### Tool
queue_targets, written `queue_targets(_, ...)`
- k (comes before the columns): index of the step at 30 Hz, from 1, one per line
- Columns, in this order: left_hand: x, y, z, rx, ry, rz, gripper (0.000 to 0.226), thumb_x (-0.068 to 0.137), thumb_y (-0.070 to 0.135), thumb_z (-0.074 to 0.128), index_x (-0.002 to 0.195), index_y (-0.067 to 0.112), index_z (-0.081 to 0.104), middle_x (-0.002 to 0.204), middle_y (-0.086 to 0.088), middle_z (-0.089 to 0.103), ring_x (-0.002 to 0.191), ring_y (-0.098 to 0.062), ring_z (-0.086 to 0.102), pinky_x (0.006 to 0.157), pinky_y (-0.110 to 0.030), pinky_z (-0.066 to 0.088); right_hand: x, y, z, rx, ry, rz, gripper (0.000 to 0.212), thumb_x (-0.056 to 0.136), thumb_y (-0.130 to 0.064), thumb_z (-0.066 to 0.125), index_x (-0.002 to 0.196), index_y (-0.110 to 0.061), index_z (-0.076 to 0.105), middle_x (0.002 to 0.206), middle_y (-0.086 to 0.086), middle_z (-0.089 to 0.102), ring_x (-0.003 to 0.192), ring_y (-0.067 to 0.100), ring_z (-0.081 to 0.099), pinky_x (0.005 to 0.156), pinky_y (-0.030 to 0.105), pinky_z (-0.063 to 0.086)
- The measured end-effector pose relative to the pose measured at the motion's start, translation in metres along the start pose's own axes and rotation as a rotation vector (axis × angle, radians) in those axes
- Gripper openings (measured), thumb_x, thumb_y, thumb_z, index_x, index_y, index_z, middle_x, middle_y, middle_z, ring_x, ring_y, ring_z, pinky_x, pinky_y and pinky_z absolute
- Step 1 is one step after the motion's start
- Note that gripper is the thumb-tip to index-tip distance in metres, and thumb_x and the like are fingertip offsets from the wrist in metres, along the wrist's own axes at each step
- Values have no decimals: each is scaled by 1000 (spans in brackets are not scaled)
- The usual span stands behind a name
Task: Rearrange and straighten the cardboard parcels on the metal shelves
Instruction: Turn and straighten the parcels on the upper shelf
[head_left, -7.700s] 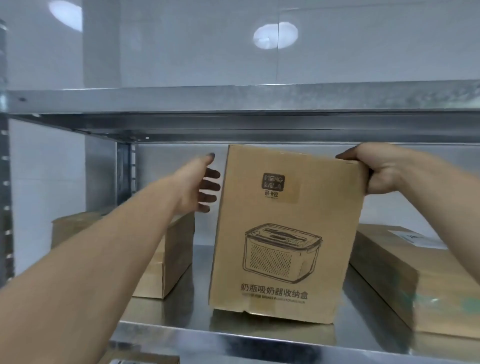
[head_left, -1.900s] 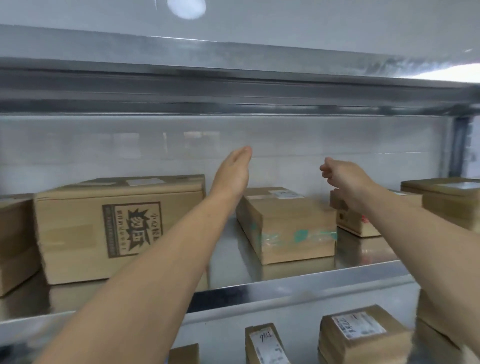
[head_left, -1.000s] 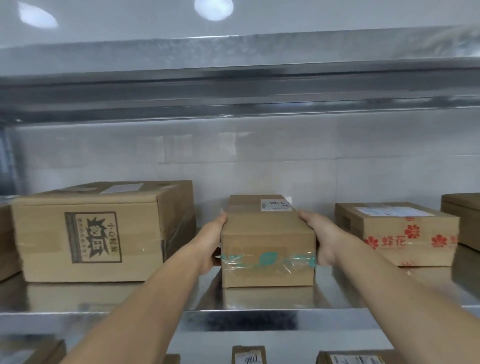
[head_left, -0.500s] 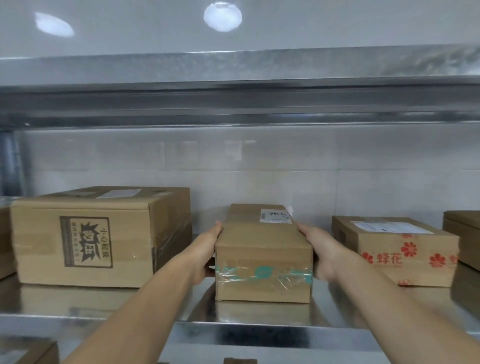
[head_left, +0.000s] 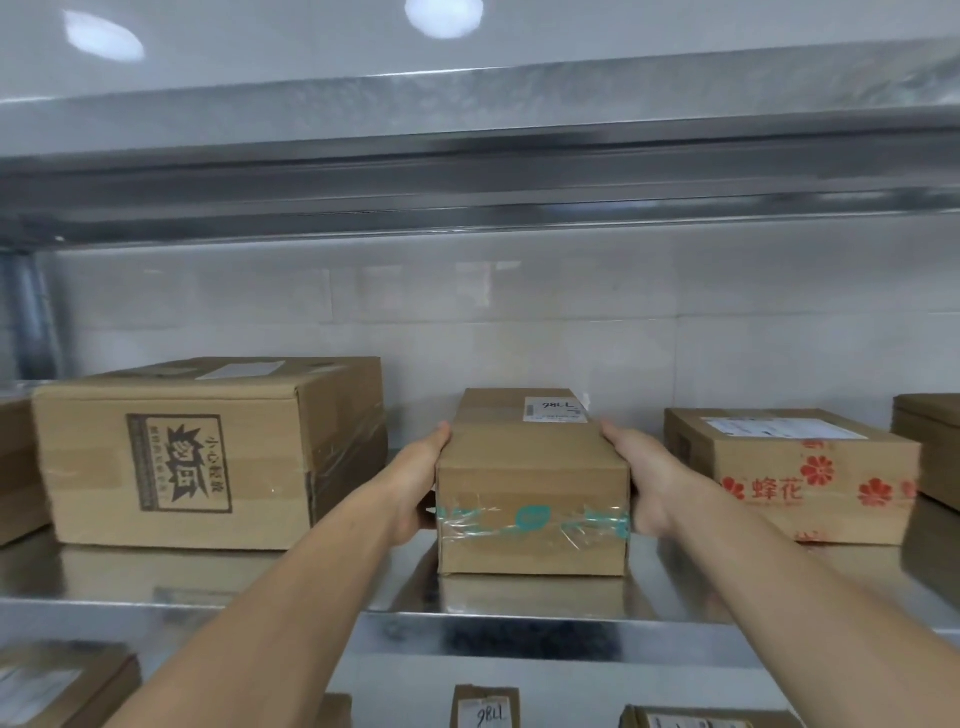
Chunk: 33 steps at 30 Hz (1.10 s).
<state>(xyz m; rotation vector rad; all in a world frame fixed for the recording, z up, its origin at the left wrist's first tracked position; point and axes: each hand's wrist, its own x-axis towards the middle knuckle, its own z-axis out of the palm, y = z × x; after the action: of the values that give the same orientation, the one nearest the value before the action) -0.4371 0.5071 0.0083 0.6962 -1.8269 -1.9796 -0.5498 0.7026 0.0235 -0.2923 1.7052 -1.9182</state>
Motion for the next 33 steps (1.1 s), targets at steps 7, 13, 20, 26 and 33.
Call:
queue_targets(7, -4, 8, -1, -7, -9, 84, 36, 105, 46, 44, 104, 21, 70, 102, -12, 75, 104, -33, 69, 101, -45, 51, -4, -6, -2, 28, -19, -96, 32, 103, -43, 56, 112, -18, 74, 99, 11, 79, 84, 28, 75, 83, 42, 60)
queue_targets(13, -5, 20, -5, -49, -6, 254, 29, 103, 23, 42, 125, 31, 59, 108, -3, 69, 87, -22, 63, 72, -35, 52, 5, -15, -8, 34, -69, -209, 34, 99, -13, 42, 121, -14, 68, 90, 3, 75, 82, 20, 66, 78, 36, 54)
queue_targets(20, -12, 31, -1, -109, -27, 328, 36, 101, 47, 49, 137, 39, 50, 131, -2, 61, 97, -22, 61, 58, -31, 52, 18, -24, -11, 132, -91, -295, 73, 91, -6, 40, 156, -38, 36, 101, -6, 74, 77, 15, 55, 77, 34, 47)
queue_targets(26, -15, 34, -1, -147, -68, 347, 47, 103, 62, 35, 131, 35, 61, 122, 0, 68, 101, -18, 64, 69, -32, 53, 18, -24, -6, 108, -108, -336, 46, 105, -58, 39, 126, -28, 67, 115, -4, 72, 109, 15, 63, 83, 36, 49)
queue_targets(33, -21, 33, 3, -119, -50, 433, 31, 107, 54, 32, 125, 43, 54, 131, 2, 60, 122, -23, 58, 89, -40, 51, 30, -16, 3, 91, -24, -375, 66, 95, -78, 30, 143, -36, 49, 120, -2, 75, 117, 21, 69, 102, 48, 52)
